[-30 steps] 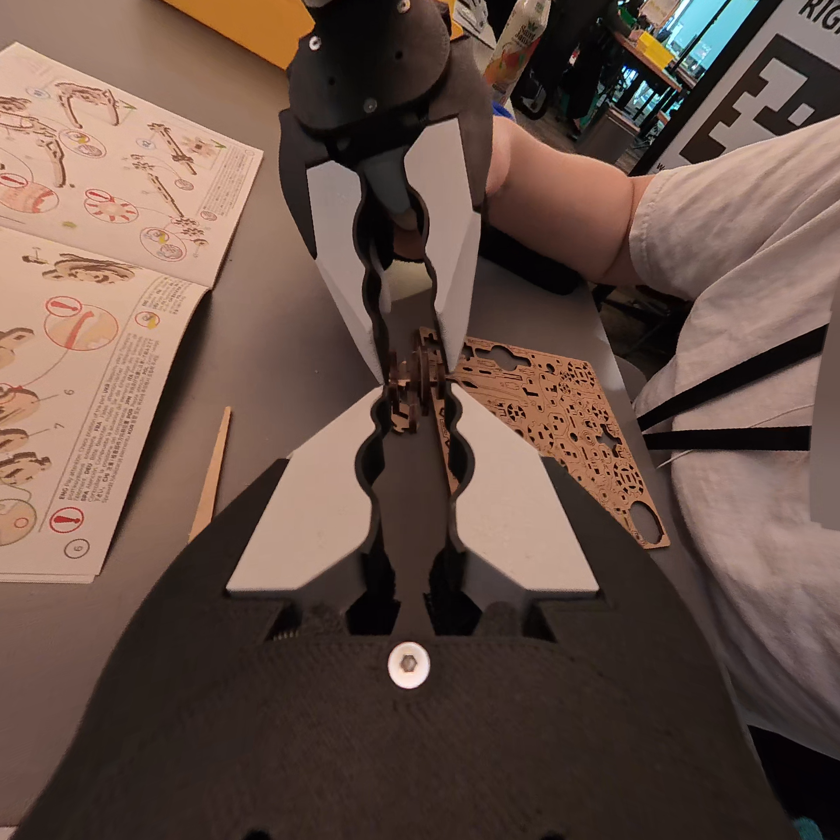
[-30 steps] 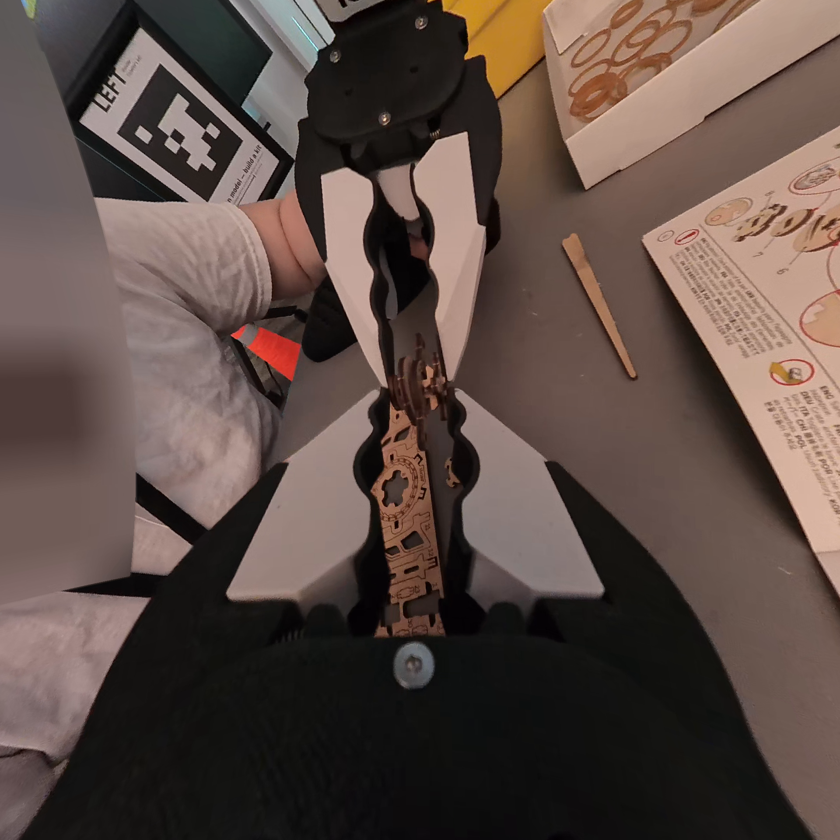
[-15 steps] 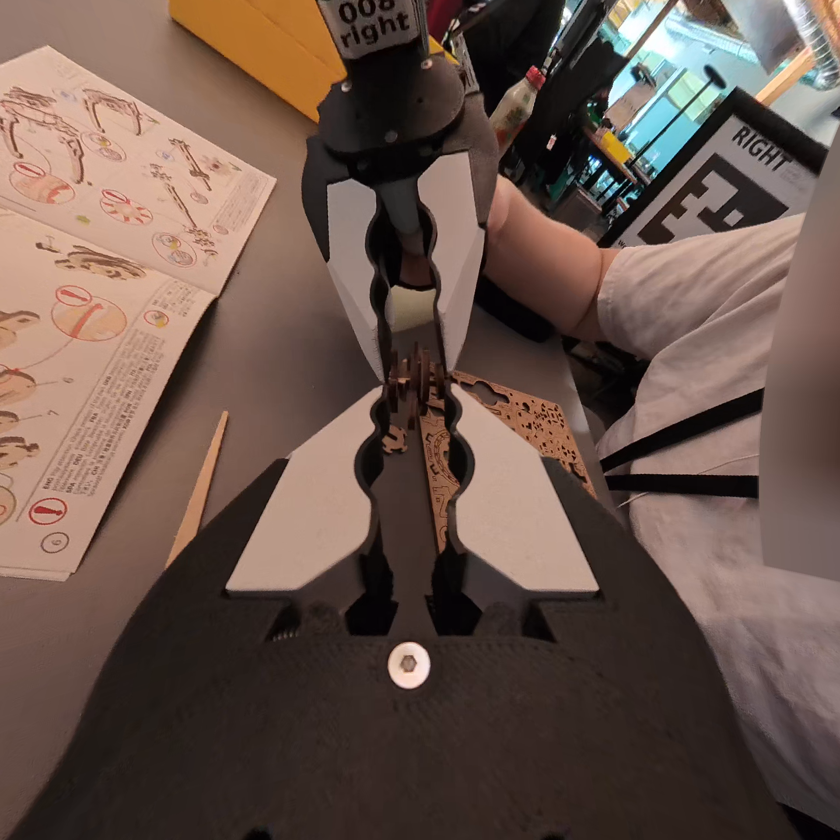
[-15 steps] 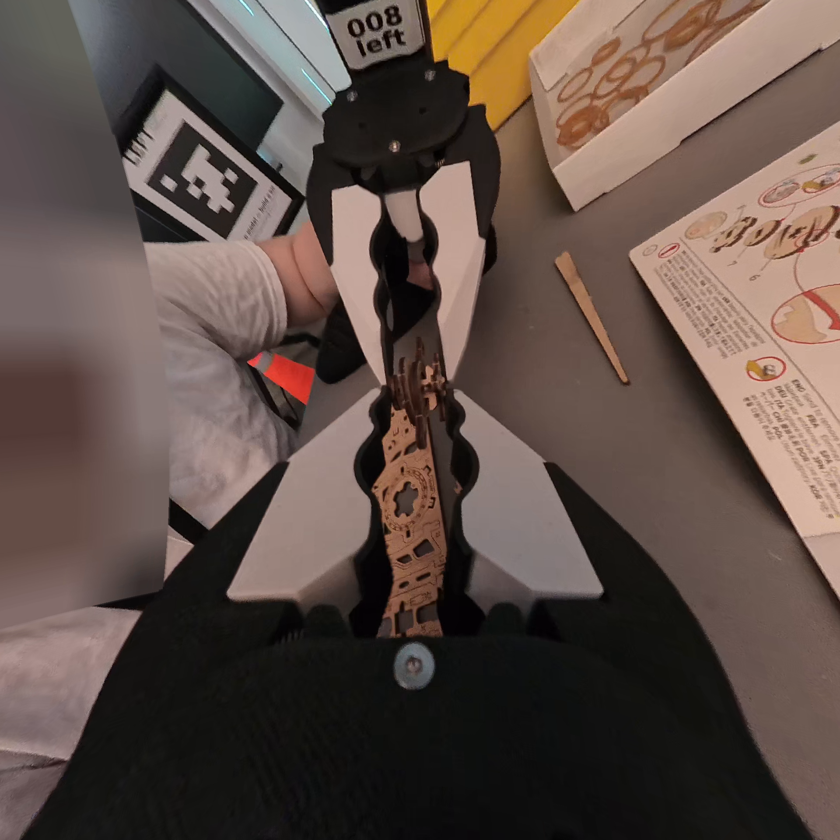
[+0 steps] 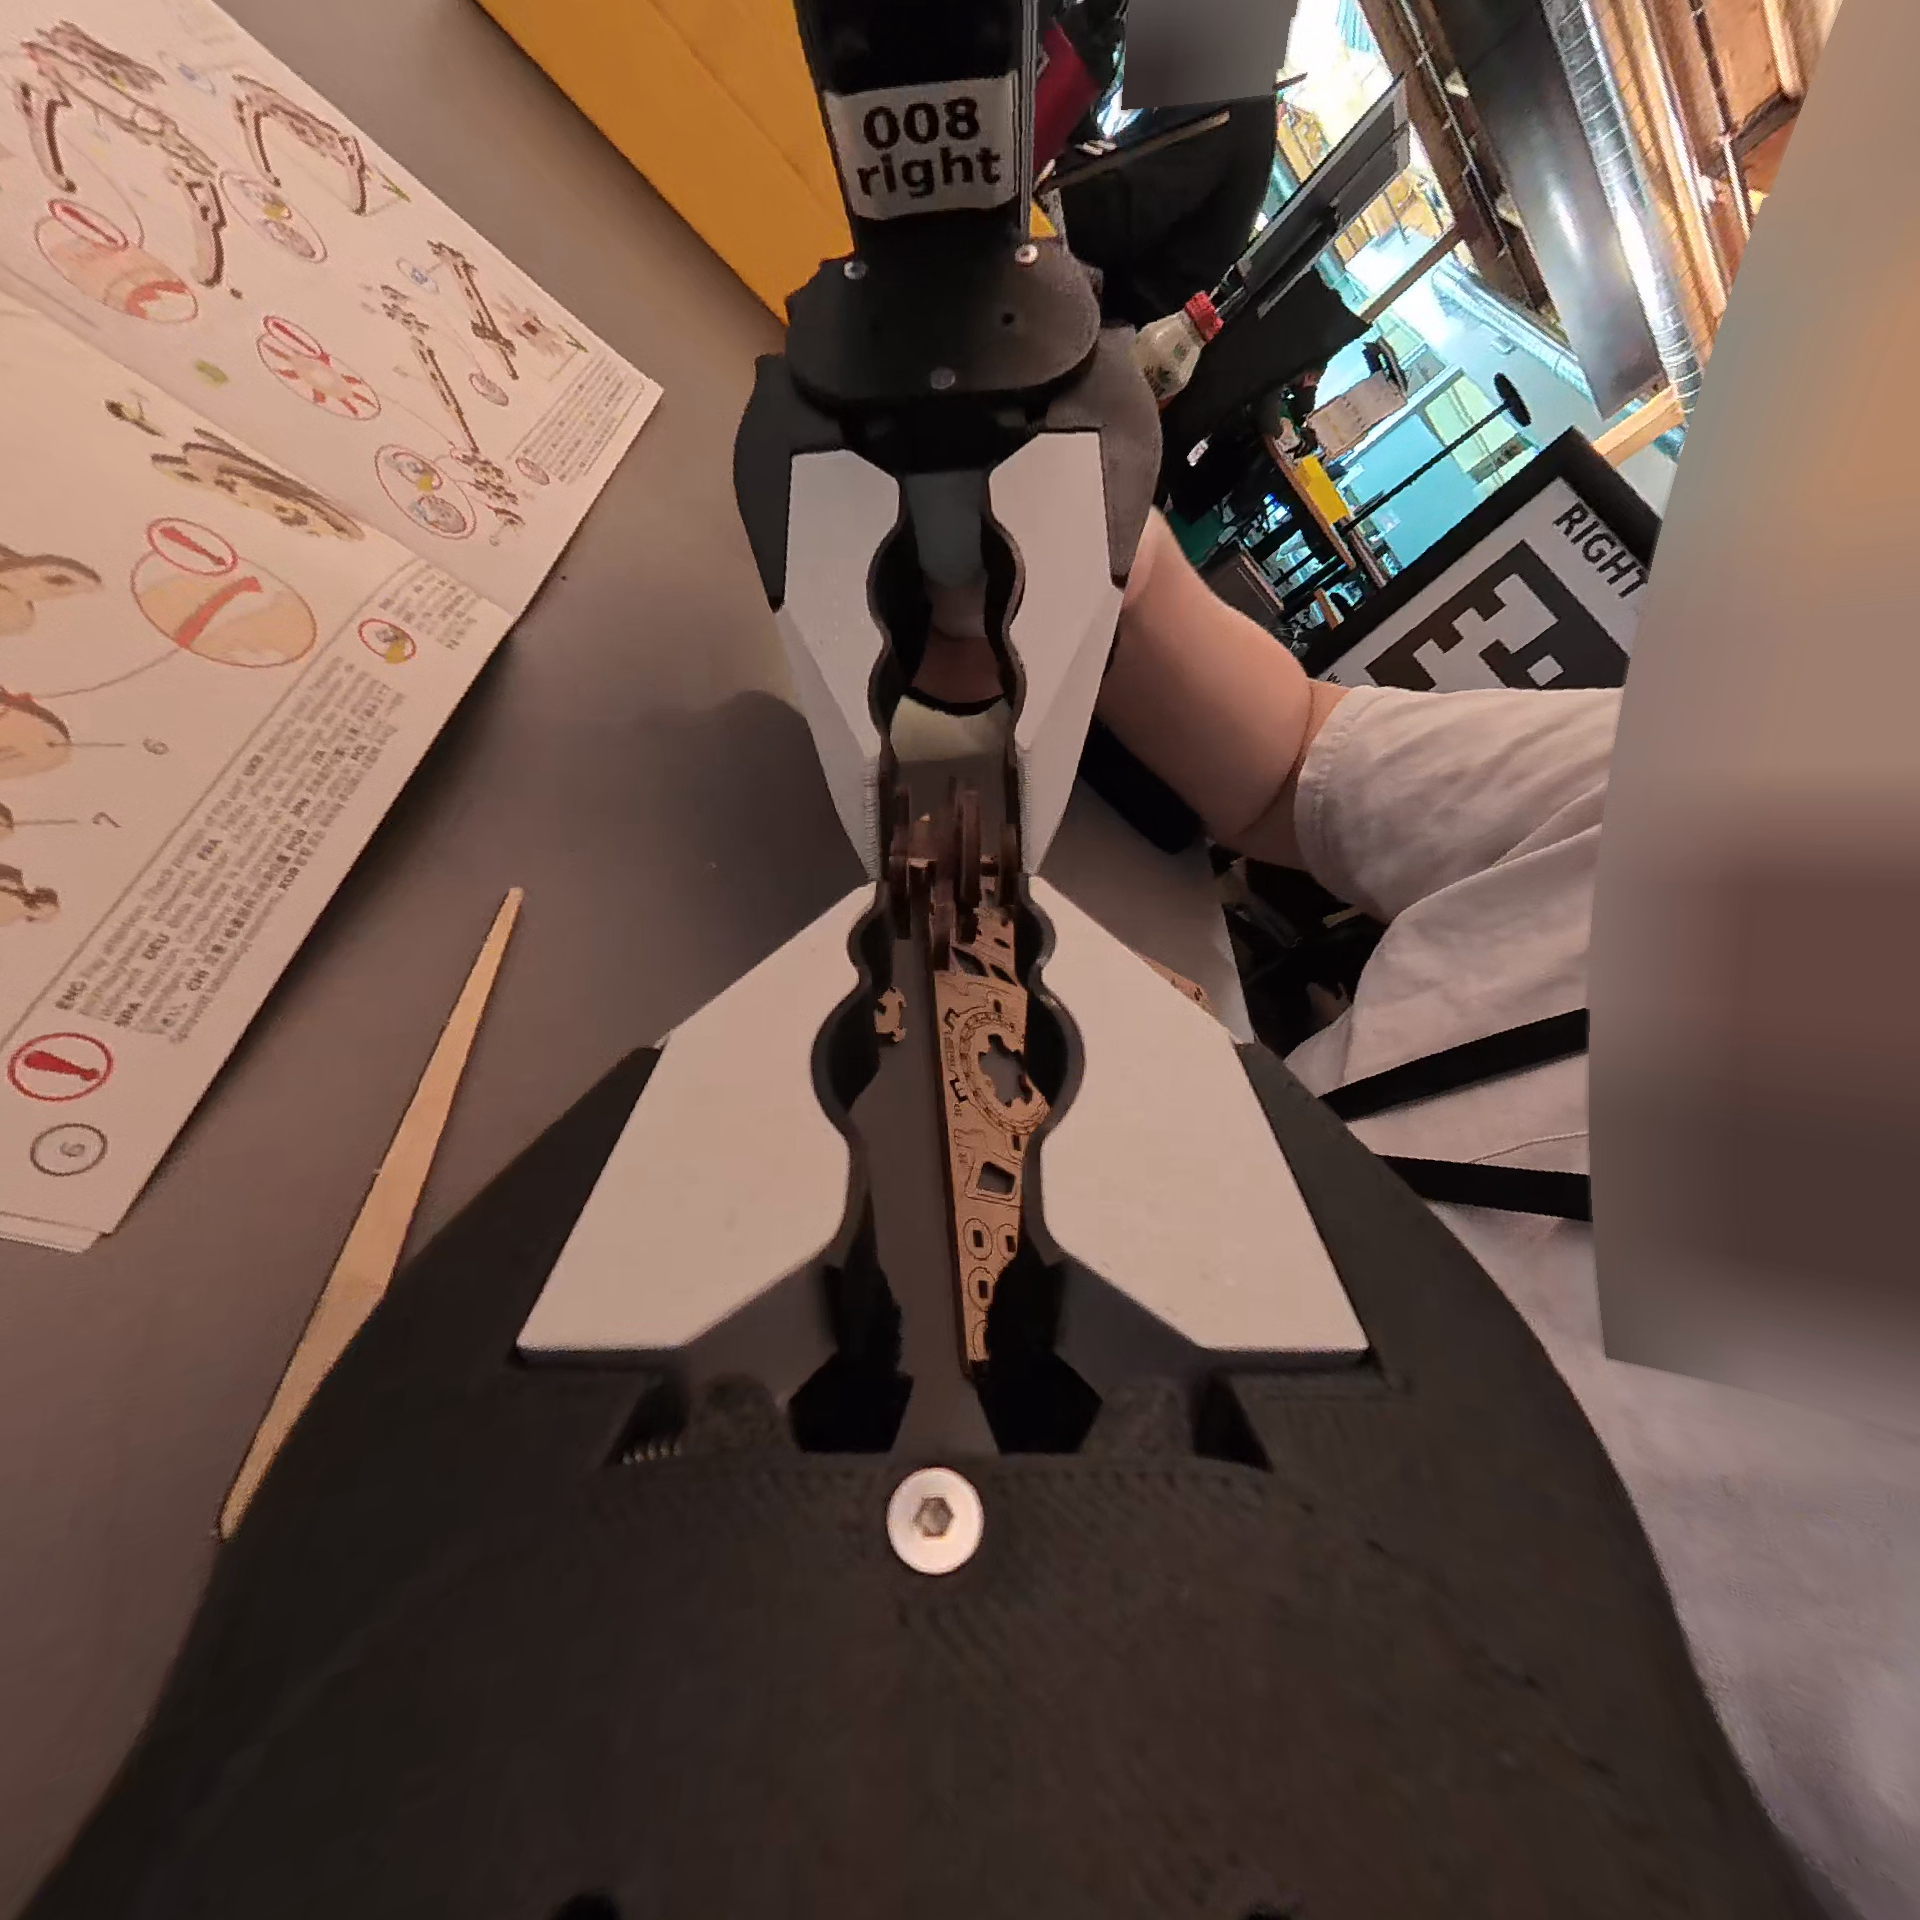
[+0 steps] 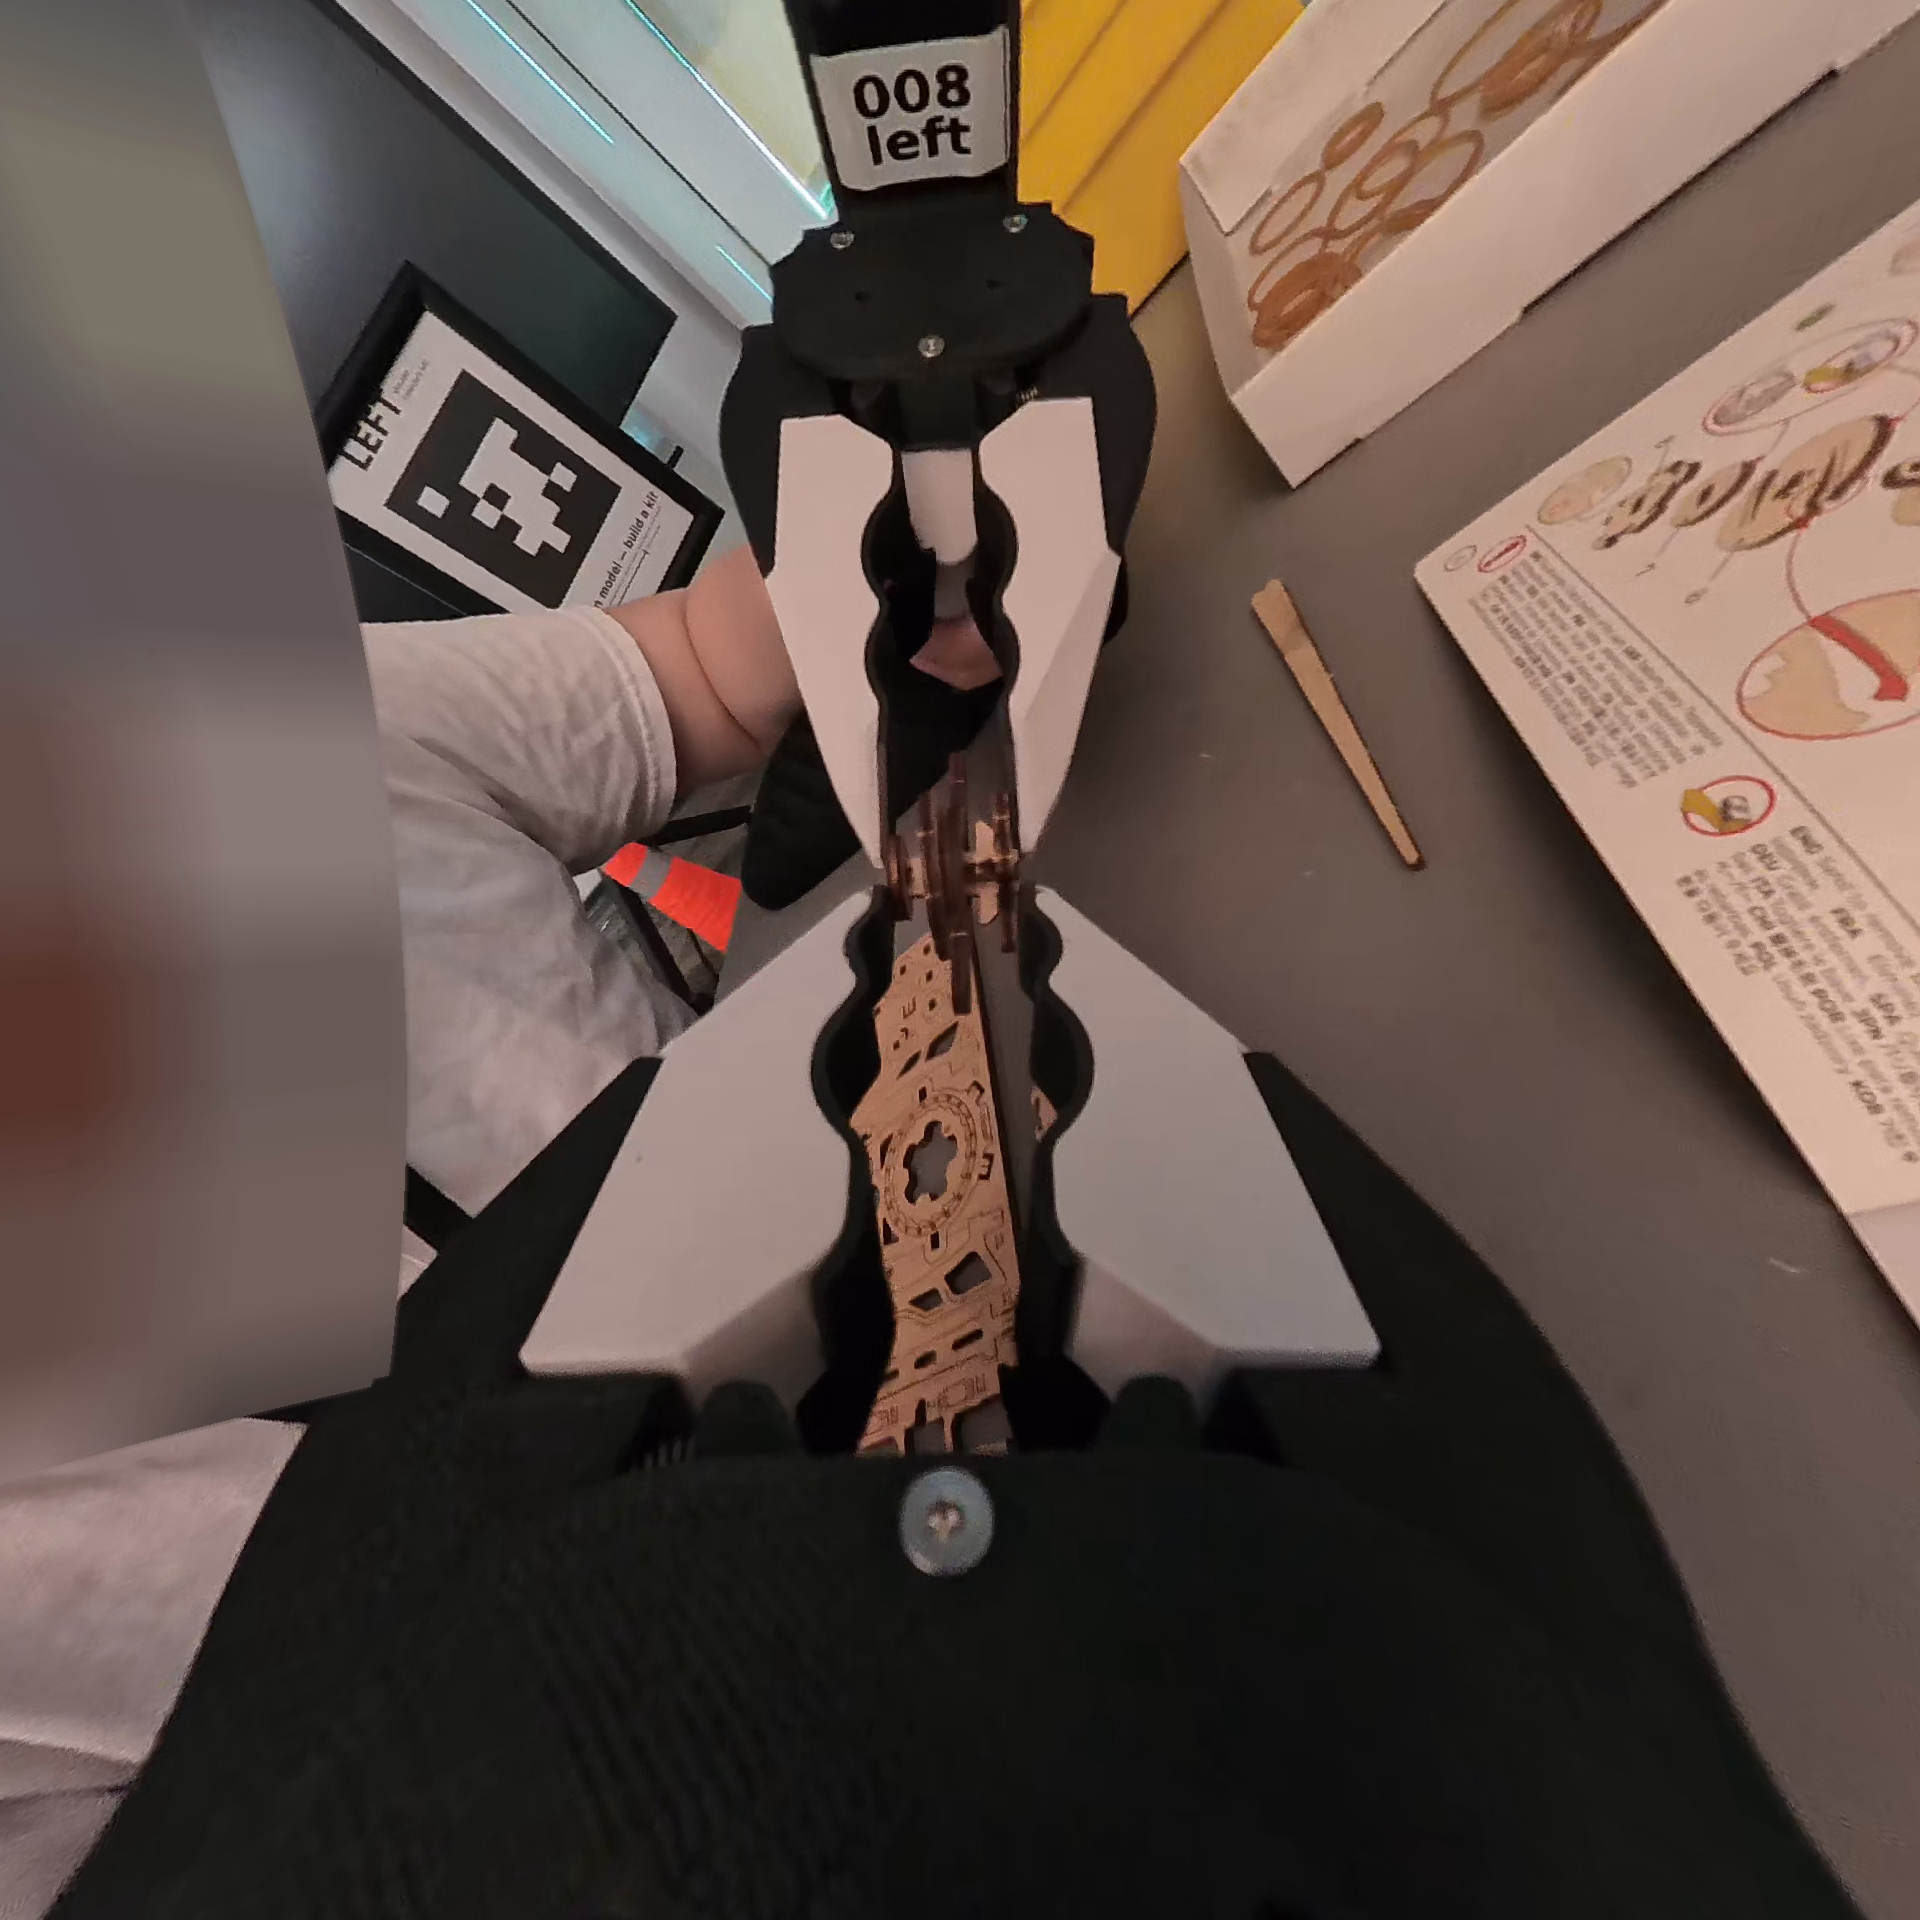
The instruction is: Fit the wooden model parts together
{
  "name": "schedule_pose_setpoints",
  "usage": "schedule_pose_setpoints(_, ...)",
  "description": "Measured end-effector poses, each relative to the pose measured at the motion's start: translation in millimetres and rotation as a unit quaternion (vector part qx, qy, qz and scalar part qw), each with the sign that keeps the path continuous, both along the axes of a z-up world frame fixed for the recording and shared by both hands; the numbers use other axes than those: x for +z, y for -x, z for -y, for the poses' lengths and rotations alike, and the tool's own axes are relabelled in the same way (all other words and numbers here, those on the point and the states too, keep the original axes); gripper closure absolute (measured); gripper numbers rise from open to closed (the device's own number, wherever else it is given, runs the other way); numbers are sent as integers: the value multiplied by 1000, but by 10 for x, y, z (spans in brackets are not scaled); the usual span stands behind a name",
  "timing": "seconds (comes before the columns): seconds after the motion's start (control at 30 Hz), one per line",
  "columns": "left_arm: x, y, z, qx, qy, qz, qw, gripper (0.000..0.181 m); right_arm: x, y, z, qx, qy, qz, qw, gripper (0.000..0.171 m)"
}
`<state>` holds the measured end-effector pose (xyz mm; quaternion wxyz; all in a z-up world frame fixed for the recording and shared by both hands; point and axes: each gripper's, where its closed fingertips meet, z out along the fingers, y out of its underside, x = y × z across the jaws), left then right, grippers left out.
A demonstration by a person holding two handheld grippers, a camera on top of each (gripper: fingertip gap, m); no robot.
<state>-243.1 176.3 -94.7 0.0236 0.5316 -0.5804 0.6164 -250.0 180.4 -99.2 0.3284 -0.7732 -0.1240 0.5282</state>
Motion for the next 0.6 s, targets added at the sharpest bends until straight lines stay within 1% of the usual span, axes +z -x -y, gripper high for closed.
schedule_pose_setpoints(0.07,-54,1,9,-3,-1,-10,1000,160,-53,2,13,6,14,0,1000,148)
schedule_pose_setpoints(0.13,-92,-7,1,-1,0,-18,1000,154,-92,13,13,6,28,-5,1000,149)
schedule_pose_setpoints(0.23,-99,-4,-6,-1,-1,-19,1000,160,-128,35,18,9,32,5,999,149)
schedule_pose_setpoints(0.37,-107,16,11,-10,-22,-15,1000,160,-127,39,29,14,24,9,1000,148)
schedule_pose_setpoints(0.5,-61,14,16,-10,-5,-11,1000,160,-72,30,34,17,16,-4,1000,148)
schedule_pose_setpoints(0.6,9,-4,9,-5,-18,23,1000,160,-11,19,27,16,-12,3,1000,149)
